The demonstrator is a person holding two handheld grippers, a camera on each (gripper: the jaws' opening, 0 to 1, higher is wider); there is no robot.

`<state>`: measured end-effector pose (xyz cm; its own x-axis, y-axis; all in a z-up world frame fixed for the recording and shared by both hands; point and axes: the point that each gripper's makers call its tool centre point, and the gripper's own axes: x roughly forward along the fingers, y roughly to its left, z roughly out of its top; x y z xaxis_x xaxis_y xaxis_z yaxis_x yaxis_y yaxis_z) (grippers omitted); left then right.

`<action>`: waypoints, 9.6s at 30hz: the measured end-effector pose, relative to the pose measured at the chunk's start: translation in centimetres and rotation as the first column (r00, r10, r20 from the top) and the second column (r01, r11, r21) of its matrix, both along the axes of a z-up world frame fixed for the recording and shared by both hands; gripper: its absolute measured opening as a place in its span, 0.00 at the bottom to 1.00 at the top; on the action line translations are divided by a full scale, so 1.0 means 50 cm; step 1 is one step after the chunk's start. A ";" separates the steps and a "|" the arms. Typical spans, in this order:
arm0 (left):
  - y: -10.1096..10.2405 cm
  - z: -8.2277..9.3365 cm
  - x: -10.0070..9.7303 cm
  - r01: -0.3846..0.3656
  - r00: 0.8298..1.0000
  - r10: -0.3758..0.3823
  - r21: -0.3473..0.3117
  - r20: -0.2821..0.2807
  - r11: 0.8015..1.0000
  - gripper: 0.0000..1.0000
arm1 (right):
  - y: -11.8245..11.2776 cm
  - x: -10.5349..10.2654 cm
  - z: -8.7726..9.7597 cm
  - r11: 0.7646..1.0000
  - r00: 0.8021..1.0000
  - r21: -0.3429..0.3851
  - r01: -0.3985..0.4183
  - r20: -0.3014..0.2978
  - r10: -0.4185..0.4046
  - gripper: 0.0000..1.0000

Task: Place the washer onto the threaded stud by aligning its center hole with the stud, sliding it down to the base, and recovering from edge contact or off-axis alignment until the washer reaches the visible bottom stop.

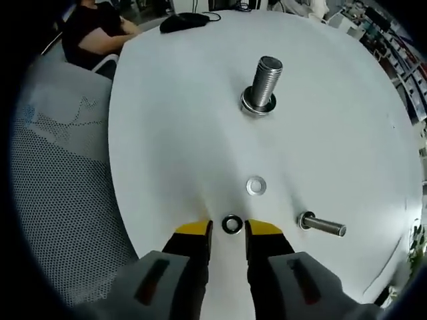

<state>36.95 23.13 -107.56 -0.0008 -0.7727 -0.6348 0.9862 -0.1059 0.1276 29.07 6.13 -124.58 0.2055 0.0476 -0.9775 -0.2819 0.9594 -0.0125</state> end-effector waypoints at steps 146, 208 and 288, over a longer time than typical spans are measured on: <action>0.016 -0.024 0.011 -0.027 0.999 0.025 0.069 0.026 0.997 0.15 | -0.160 0.039 0.093 0.979 0.972 -0.100 0.179 0.172 -0.160 0.14; 0.015 -0.022 0.007 -0.016 1.000 0.014 0.065 0.025 0.998 0.15 | -0.072 -0.008 0.019 0.973 0.972 -0.057 0.223 0.092 -0.217 0.22; 0.020 -0.021 0.013 -0.030 0.999 0.028 0.065 0.025 0.997 0.14 | -0.025 0.058 0.013 0.995 0.992 -0.024 0.096 0.091 -0.093 0.14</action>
